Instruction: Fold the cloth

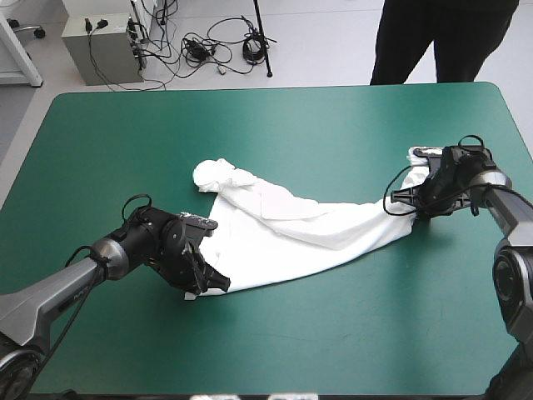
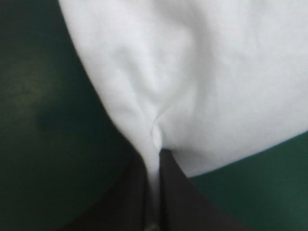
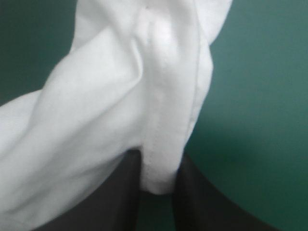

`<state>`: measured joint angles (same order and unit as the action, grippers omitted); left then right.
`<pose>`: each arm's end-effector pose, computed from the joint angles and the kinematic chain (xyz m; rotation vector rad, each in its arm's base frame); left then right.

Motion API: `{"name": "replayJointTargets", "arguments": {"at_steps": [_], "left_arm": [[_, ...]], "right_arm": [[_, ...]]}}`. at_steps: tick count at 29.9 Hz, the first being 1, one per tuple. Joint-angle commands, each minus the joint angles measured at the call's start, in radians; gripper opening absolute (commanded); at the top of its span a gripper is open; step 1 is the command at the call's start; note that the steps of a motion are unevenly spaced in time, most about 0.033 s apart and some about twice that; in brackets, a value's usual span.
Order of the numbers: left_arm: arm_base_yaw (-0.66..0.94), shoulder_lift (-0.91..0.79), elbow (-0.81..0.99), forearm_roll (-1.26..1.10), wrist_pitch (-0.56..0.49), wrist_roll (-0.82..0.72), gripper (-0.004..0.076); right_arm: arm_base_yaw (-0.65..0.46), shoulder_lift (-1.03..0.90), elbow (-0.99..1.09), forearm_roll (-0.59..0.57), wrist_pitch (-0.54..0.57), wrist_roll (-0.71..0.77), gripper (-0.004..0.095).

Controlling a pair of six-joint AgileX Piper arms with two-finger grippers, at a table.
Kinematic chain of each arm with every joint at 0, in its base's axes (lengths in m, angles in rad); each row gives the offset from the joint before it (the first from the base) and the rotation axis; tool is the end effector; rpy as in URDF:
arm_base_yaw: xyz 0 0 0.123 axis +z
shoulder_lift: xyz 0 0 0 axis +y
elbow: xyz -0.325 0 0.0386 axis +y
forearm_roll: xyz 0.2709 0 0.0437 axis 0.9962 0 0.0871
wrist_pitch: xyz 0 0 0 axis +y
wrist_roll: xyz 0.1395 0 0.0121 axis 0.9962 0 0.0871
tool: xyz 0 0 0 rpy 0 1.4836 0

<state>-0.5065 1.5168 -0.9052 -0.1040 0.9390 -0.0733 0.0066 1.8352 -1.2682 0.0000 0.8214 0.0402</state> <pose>0.2419 -0.1476 0.1911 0.5720 3.0048 -0.1749 0.4114 0.0027 0.1830 0.0482 2.8717 0.0091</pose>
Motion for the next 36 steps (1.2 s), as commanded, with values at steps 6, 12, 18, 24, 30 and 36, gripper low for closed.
{"name": "replayJointTargets", "arguments": {"at_steps": [6, 12, 18, 24, 30, 36], "left_arm": [[-0.011, -0.014, -0.011, -0.026, -0.029, -0.009, -0.0009], [-0.011, -0.062, -0.075, 0.037, 0.010, -0.011, -0.0009], [-0.011, -0.146, -0.210, 0.078, 0.080, -0.017, -0.0009], [-0.011, -0.232, -0.343, 0.146, 0.149, -0.023, -0.0009], [-0.011, -0.336, -0.496, 0.193, 0.173, -0.023, -0.0009], [-0.011, -0.394, -0.735, 0.240, 0.171, -0.023, -0.0009]], "right_arm": [[-0.007, 0.030, 0.005, 0.012, -0.080, -0.010, -0.0017], [-0.007, -0.030, -0.038, 0.017, -0.022, -0.040, -0.0017], [-0.007, -0.153, -0.127, 0.036, 0.042, -0.040, -0.0017], [-0.007, -0.321, -0.218, 0.036, 0.074, -0.040, -0.0017], [-0.007, -0.480, -0.413, 0.050, 0.053, -0.040, -0.0017], [-0.005, -0.571, -0.645, 0.066, 0.058, -0.040, -0.0017]]}}
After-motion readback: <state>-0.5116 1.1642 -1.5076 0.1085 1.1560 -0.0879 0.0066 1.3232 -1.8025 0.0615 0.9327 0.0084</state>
